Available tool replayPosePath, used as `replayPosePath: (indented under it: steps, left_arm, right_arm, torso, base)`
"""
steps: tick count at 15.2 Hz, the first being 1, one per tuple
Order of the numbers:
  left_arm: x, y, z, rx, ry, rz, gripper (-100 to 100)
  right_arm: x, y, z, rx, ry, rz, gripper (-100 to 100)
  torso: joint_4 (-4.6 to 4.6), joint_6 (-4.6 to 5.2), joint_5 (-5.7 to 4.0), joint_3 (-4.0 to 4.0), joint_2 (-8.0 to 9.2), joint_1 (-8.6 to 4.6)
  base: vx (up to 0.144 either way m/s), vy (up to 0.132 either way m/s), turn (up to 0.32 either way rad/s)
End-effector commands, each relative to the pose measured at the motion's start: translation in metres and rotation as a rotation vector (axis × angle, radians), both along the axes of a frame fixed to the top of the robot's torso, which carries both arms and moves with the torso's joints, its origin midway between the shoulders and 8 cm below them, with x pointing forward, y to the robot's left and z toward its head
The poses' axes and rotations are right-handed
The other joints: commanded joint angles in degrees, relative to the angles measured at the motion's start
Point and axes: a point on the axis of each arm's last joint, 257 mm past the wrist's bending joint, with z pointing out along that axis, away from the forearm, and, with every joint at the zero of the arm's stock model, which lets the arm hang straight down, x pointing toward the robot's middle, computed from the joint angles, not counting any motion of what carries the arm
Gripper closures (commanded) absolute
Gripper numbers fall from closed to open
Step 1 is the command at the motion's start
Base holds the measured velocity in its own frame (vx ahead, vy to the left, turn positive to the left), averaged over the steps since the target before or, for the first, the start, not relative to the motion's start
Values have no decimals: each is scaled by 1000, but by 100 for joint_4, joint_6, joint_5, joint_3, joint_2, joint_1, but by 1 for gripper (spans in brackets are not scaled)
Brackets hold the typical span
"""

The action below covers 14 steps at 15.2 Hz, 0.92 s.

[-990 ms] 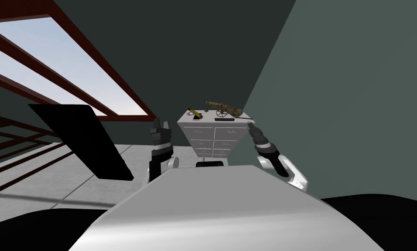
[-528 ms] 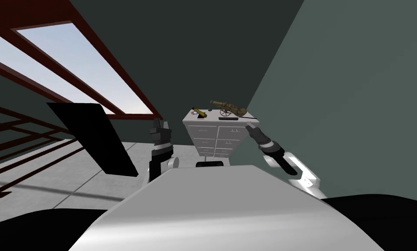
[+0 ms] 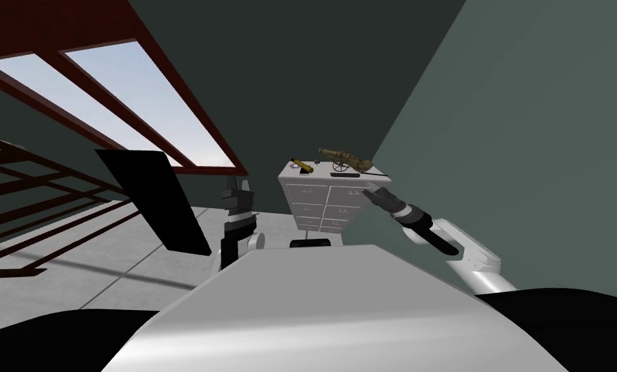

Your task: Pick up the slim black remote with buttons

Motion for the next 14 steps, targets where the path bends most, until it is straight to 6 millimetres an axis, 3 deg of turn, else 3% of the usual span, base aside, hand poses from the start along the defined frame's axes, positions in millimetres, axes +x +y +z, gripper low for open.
replayPosePath:
  steps: [1,14]
  left_arm:
    - [0,0,0,0,0,0,0]
    - [0,0,0,0,0,0,0]
  right_arm:
    - [1,-4,-5,-75,6,17,-100]
    - [5,-40,-23,-488,51,104,-100]
  torso:
    - [0,0,0,0,0,0]
    - [-2,-1,-1,-5,-8,-6]
  base:
    - [-39,82,86]
    - [-17,69,58]
